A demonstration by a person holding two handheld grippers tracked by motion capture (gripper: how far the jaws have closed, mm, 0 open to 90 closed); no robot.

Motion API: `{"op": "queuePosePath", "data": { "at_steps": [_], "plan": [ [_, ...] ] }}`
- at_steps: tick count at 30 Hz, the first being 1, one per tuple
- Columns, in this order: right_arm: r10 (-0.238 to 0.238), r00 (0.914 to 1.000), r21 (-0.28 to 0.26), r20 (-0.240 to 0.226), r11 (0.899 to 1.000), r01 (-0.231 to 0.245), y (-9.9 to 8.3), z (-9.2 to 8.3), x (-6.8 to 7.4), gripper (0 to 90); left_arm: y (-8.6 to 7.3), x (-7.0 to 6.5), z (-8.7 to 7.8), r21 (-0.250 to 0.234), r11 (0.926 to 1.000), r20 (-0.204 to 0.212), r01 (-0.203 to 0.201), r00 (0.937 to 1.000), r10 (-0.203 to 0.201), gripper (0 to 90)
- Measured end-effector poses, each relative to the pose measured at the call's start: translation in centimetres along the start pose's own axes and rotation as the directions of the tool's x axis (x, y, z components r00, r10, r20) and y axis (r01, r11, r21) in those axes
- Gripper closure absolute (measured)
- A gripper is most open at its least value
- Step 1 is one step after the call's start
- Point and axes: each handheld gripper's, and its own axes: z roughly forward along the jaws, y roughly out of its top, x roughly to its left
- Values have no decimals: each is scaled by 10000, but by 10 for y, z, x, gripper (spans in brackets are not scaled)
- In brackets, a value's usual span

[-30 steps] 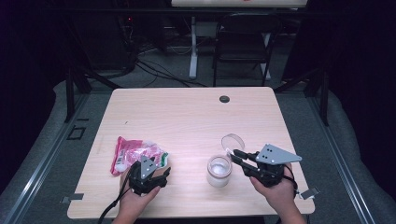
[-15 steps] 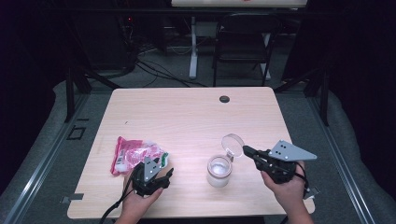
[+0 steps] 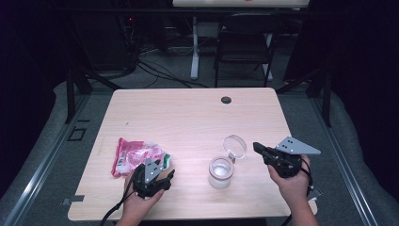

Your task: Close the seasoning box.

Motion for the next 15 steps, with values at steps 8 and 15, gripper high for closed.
{"op": "queuePosePath", "data": {
  "at_steps": [8, 15],
  "plan": [
    [83, 10000, 288, -3, 9996, -82, -6, 11, -1, 900, 0, 0, 0, -39, 10000, 11, 19, 10000, -19, 358],
    [191, 9998, 456, -27, 9988, -189, -10, 19, -4, 900, 0, 0, -1, -98, 9999, 12, 37, 10000, -37, 357]
  ]
}}
